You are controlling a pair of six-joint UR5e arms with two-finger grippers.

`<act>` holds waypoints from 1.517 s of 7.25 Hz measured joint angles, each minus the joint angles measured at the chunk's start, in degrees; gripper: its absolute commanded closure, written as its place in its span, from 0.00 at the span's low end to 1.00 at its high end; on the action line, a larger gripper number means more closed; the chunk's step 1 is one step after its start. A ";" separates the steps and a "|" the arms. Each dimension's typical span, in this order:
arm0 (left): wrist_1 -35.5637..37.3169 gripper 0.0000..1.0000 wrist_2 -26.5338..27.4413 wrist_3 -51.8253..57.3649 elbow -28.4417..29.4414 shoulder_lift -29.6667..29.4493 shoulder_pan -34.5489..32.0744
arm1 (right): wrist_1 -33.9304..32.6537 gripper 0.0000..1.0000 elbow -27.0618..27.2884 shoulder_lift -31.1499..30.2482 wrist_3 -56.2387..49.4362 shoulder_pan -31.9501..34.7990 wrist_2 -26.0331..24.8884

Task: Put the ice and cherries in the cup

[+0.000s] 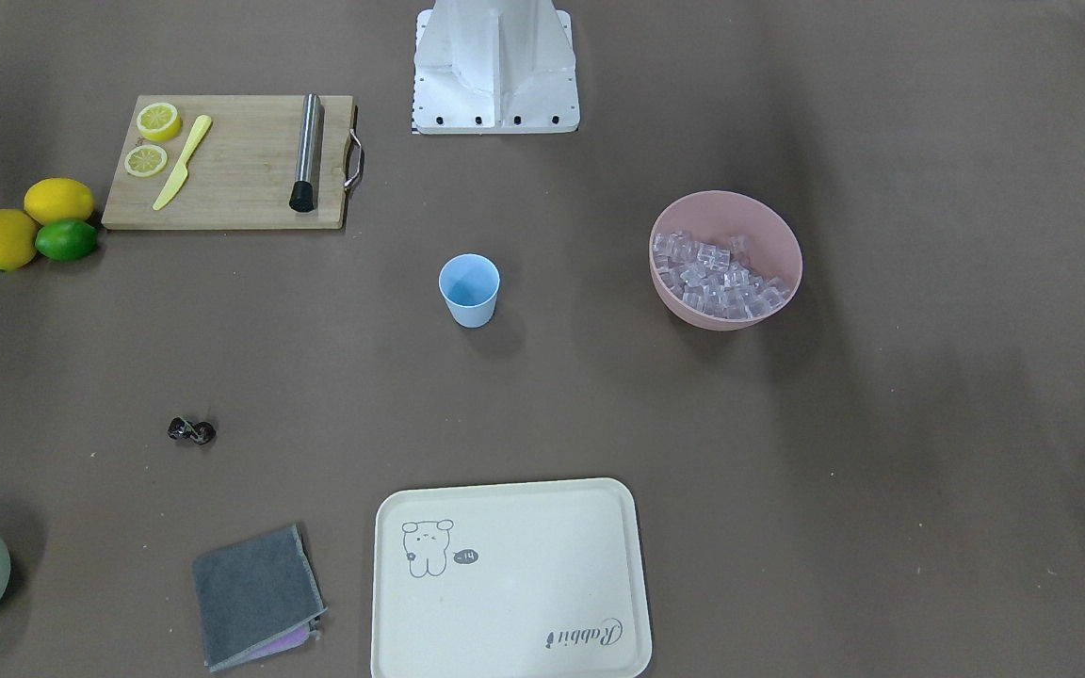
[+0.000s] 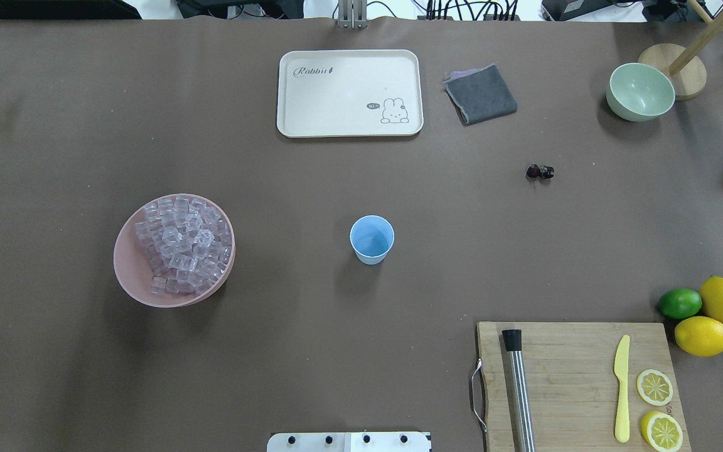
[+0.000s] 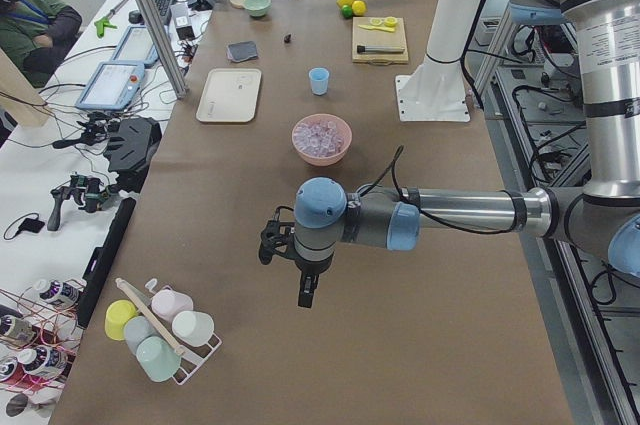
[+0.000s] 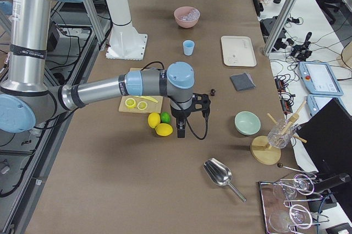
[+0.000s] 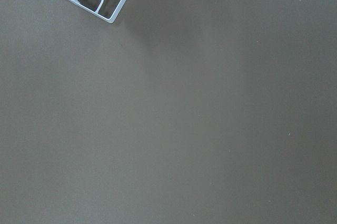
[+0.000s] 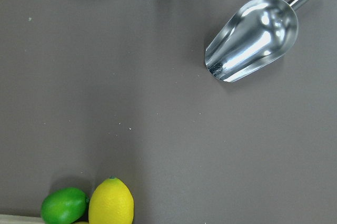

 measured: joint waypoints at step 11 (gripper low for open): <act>-2.05 0.02 -2.35 -0.02 -0.32 -0.47 0.00 | 6.58 0.00 -0.55 3.08 0.67 -0.21 0.31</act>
